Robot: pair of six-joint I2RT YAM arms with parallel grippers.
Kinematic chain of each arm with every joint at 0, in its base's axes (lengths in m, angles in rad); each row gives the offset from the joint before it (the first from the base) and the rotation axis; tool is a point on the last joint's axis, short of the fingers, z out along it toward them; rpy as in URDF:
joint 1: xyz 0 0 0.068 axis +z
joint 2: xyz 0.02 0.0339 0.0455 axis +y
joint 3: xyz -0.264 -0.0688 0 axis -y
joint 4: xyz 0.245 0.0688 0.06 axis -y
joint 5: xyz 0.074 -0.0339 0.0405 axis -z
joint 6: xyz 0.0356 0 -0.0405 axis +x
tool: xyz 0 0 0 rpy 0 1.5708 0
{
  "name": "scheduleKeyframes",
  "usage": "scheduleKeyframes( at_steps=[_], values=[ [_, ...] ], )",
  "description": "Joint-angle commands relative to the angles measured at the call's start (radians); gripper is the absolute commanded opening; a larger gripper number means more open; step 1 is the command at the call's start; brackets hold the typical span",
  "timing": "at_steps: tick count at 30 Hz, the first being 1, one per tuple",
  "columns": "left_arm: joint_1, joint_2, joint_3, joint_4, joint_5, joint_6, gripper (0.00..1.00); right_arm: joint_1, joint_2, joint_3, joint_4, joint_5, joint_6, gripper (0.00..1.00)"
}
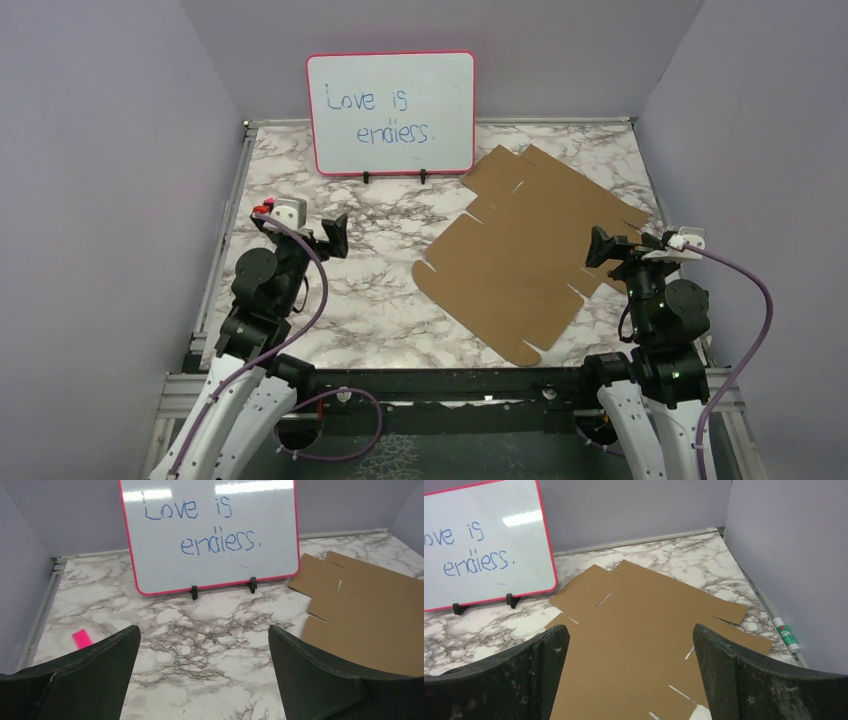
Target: Fold the paper box
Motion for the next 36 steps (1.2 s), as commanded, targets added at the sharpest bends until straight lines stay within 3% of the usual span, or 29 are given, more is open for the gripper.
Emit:
scheduleKeyframes(
  at_steps=[1,4,9,16,26,36],
  values=[
    [-0.002,0.069,0.031,0.001,0.139,-0.056,0.99,-0.003,-0.007,0.012,0.020,-0.055,-0.008,1.00],
    [-0.002,0.144,0.052,-0.023,0.172,-0.156,0.99,-0.003,-0.010,0.027,0.009,-0.088,-0.007,1.00],
    [-0.002,0.280,0.069,-0.015,0.402,-0.262,0.99,-0.003,0.005,0.053,-0.023,-0.120,0.004,1.00],
    [-0.002,0.543,0.109,0.002,0.585,-0.348,0.97,-0.003,0.055,0.076,-0.051,-0.201,0.032,1.00],
    [-0.004,1.023,0.297,0.008,0.739,-0.364,0.81,-0.003,-0.005,0.029,-0.025,-0.233,0.000,1.00],
    [-0.017,1.296,0.406,0.125,0.846,-0.430,0.58,-0.001,0.003,0.019,-0.007,-0.271,-0.005,1.00]
  ],
)
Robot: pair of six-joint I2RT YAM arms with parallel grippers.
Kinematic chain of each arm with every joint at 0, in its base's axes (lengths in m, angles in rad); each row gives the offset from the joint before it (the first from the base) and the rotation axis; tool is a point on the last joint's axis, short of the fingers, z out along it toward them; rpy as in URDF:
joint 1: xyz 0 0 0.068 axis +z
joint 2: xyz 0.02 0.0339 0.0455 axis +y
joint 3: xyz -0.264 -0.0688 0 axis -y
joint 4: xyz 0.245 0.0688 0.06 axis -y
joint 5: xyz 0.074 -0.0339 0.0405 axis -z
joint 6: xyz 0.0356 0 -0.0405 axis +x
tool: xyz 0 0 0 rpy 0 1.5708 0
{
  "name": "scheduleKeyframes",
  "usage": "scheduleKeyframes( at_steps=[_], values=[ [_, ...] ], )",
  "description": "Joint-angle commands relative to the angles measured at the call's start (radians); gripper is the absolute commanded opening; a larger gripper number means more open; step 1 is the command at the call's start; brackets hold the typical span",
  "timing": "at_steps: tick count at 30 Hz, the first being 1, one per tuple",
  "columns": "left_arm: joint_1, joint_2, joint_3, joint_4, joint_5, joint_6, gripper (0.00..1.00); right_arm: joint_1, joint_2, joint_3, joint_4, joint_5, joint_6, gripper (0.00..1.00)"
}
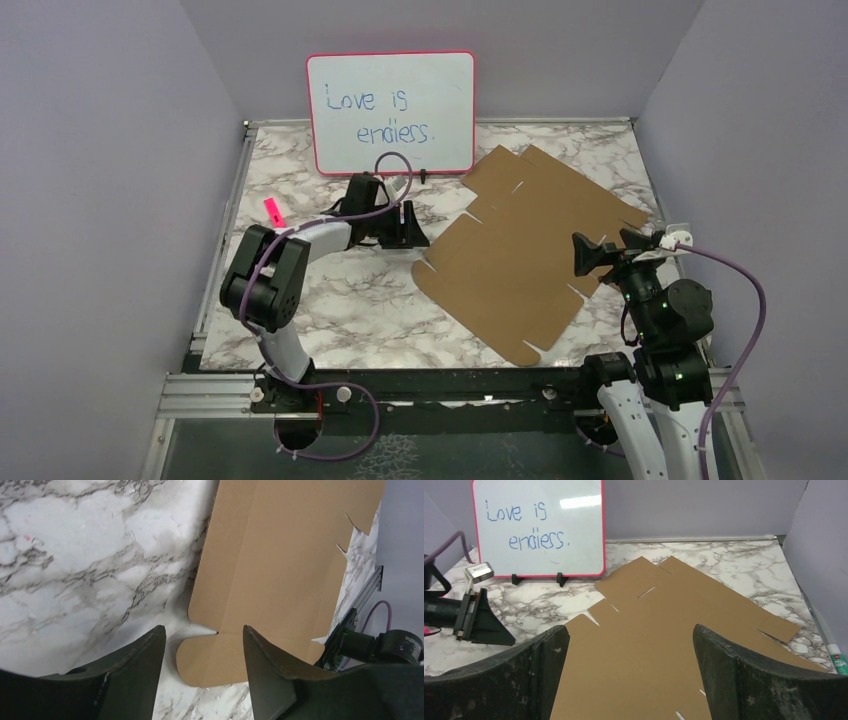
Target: Fold the paper box
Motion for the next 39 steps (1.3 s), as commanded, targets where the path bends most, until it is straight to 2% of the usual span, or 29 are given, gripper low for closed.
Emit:
scheduleKeyframes(
  at_steps=[1,9,14,16,23,26,33,39],
  values=[
    [-0.018,0.075,0.078,0.064,0.081,-0.021,0.56,-0.001,-0.005,-0.013,0.017,-0.039,-0.013,1.00],
    [-0.031,0.210,0.163,0.031,0.102,0.002,0.48,0.003,-0.006,-0.017,0.022,-0.041,-0.017,1.00],
    [-0.041,0.258,0.187,0.026,0.138,0.001,0.46,0.009,-0.004,-0.020,0.029,-0.043,-0.019,1.00],
    [-0.048,0.268,0.191,0.024,0.150,0.003,0.42,0.010,-0.004,-0.024,0.031,-0.046,-0.020,1.00],
    [-0.050,0.255,0.200,-0.037,0.176,0.027,0.07,0.012,-0.002,-0.025,0.034,-0.046,-0.022,1.00],
    [-0.050,0.227,0.208,-0.085,0.154,0.054,0.00,0.015,-0.001,-0.026,0.036,-0.047,-0.022,1.00],
    [-0.038,0.122,0.160,-0.174,0.139,0.072,0.00,0.021,0.004,-0.026,0.034,-0.047,-0.024,1.00],
    [0.015,0.041,0.118,-0.299,0.160,0.129,0.00,0.026,0.008,-0.026,0.034,-0.045,-0.024,1.00]
  ],
)
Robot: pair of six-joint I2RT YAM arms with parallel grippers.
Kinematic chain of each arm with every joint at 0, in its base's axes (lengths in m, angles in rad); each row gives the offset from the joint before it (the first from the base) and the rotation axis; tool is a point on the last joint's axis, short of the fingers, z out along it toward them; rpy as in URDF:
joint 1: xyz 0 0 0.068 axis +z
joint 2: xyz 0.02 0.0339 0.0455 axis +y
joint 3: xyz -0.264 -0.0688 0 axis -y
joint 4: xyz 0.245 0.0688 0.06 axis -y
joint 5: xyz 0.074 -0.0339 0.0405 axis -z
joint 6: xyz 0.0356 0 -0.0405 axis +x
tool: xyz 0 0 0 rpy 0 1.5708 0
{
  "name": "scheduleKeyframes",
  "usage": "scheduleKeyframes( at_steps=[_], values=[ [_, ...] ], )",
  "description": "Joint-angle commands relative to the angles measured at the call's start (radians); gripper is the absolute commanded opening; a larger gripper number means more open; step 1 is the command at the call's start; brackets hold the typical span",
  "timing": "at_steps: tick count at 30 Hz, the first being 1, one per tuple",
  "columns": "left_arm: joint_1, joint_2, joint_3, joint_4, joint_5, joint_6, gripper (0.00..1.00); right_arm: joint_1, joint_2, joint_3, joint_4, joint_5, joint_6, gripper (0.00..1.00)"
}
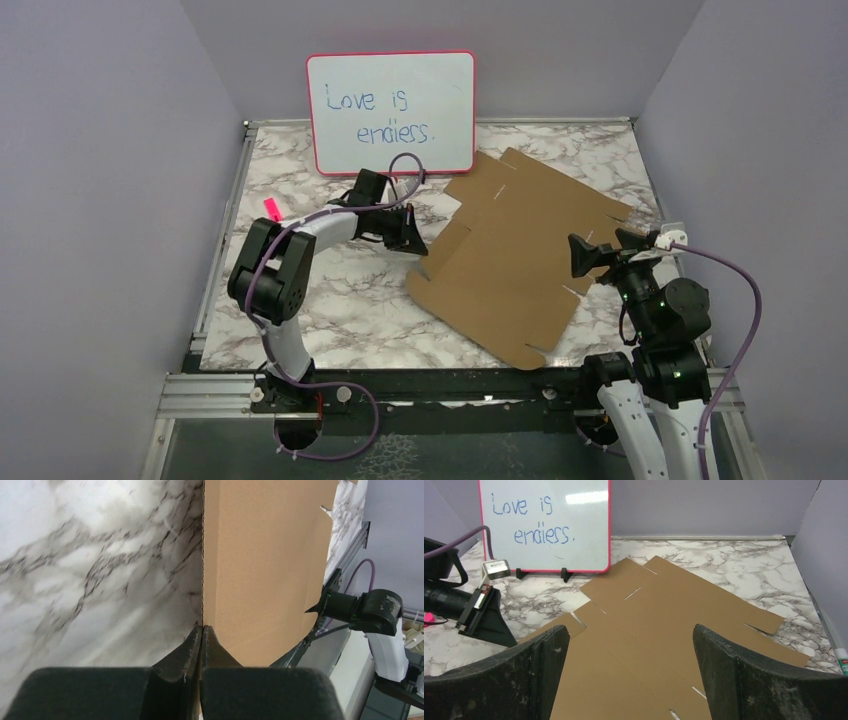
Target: Fold the paper box
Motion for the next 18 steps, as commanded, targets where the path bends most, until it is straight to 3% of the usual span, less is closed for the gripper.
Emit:
scheduleKeyframes(
  at_steps=[1,9,18],
  values=[
    [0.057,-0.084,-0.034,-0.152,0.014,0.078,0.00,0.010,0.005,-0.008,0.021,-0.019,-0.015,1.00],
    [0.144,-0.248,-0.151,-0.275,-0.034,0.108,0.00,0.018,0.011,-0.009,0.020,-0.009,-0.014,1.00],
    [0.164,-0.540,-0.408,-0.300,-0.115,-0.037,0.00,0.022,0.039,0.009,0.004,0.002,0.000,1.00]
  ],
)
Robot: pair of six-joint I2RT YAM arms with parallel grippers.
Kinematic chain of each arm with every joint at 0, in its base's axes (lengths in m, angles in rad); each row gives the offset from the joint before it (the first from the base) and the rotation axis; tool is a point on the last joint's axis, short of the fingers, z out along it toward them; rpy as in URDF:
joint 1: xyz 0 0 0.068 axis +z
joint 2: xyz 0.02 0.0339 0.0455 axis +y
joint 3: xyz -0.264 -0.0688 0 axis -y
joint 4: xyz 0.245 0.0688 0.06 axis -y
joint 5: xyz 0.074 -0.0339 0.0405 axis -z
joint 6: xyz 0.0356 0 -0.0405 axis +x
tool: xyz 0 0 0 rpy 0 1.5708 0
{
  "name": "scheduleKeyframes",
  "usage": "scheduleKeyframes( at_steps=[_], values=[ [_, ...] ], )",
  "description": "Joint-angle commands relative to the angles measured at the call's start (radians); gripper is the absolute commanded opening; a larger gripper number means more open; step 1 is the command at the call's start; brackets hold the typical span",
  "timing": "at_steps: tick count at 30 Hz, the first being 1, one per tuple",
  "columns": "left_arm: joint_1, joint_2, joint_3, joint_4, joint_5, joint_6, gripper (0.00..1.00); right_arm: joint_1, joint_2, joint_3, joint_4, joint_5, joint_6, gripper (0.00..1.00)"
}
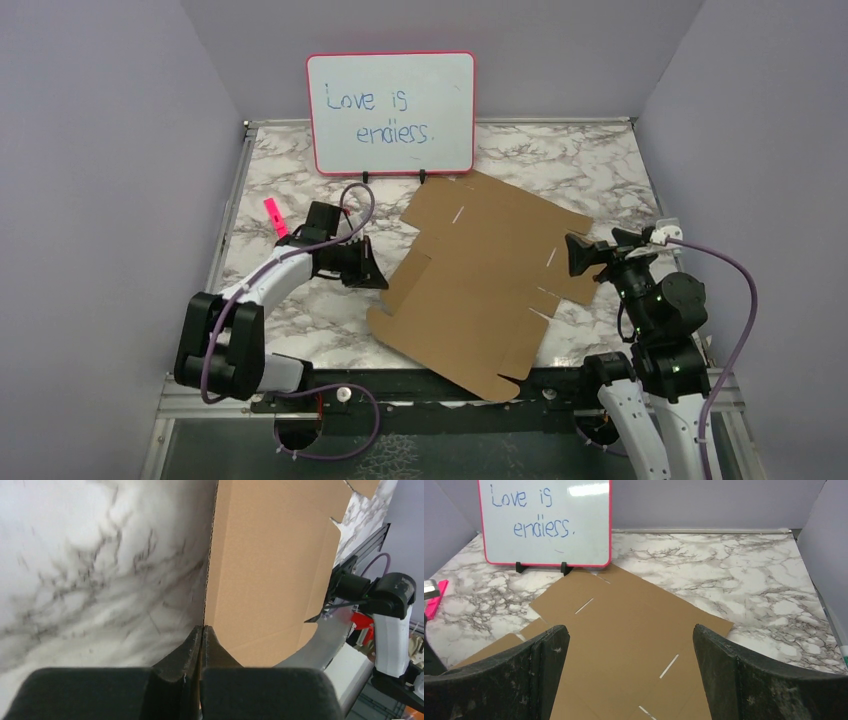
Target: Fold the paper box
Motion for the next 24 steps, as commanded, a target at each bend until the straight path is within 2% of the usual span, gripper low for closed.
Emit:
scheduleKeyframes(
  at_steps=[1,6,10,13,17,21,24],
  values=[
    [0.007,-0.152,-0.124,-0.036,-0.054,-0.110,0.02,0.008,0.022,0.014,0.000,0.003,0.003,1.00],
    [0.006,-0.359,-0.194,-0.069,-0.069,-0.249,0.11,0.007,0.095,0.051,-0.033,-0.007,0.036,1.00],
    [0.007,-0.487,-0.237,-0.099,-0.118,-0.318,0.26,0.008,0.186,0.087,-0.065,-0.030,0.097,1.00],
    [0.007,-0.538,-0.227,-0.117,-0.171,-0.312,0.42,0.007,0.263,0.095,-0.075,-0.070,0.132,1.00],
    [0.008,-0.518,-0.157,-0.131,-0.243,-0.238,0.62,0.007,0.366,0.088,-0.098,-0.069,0.178,1.00],
    [0.008,-0.414,-0.042,-0.110,-0.317,-0.130,0.72,0.008,0.453,0.065,-0.110,-0.038,0.221,1.00],
    [0.007,-0.321,0.036,-0.031,-0.343,-0.096,0.76,0.008,0.496,0.045,-0.102,-0.039,0.247,1.00]
  ],
)
